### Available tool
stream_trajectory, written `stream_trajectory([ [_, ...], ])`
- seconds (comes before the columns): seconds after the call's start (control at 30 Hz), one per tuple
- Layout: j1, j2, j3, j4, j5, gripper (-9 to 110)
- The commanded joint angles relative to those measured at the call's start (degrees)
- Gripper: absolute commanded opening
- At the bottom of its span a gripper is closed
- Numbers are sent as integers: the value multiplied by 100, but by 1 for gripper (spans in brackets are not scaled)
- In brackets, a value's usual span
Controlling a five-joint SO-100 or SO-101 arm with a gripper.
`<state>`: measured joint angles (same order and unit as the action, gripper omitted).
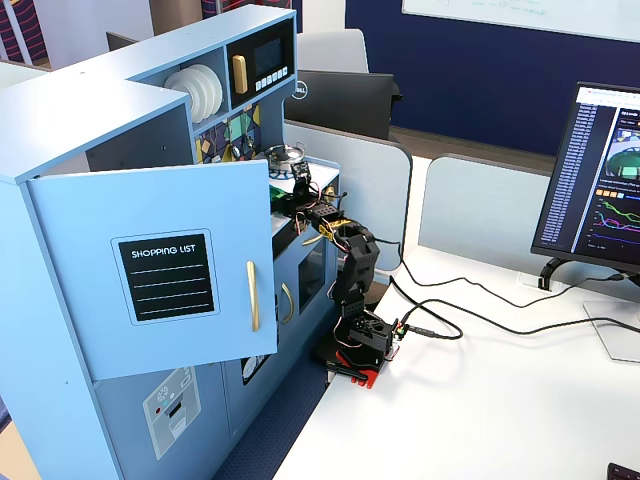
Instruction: Pick up the lid from the counter and put it on the green recipient
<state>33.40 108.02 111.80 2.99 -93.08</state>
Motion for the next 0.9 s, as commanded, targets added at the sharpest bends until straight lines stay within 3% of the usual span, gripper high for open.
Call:
stream_trajectory([
  [0.0,-105,-193,-729,-88,-18,33],
  [0.1,-220,-281,-861,44,35,0],
  [0.47,-185,105,-1125,149,35,0],
  [0.87,-571,1679,-1951,1793,132,0],
])
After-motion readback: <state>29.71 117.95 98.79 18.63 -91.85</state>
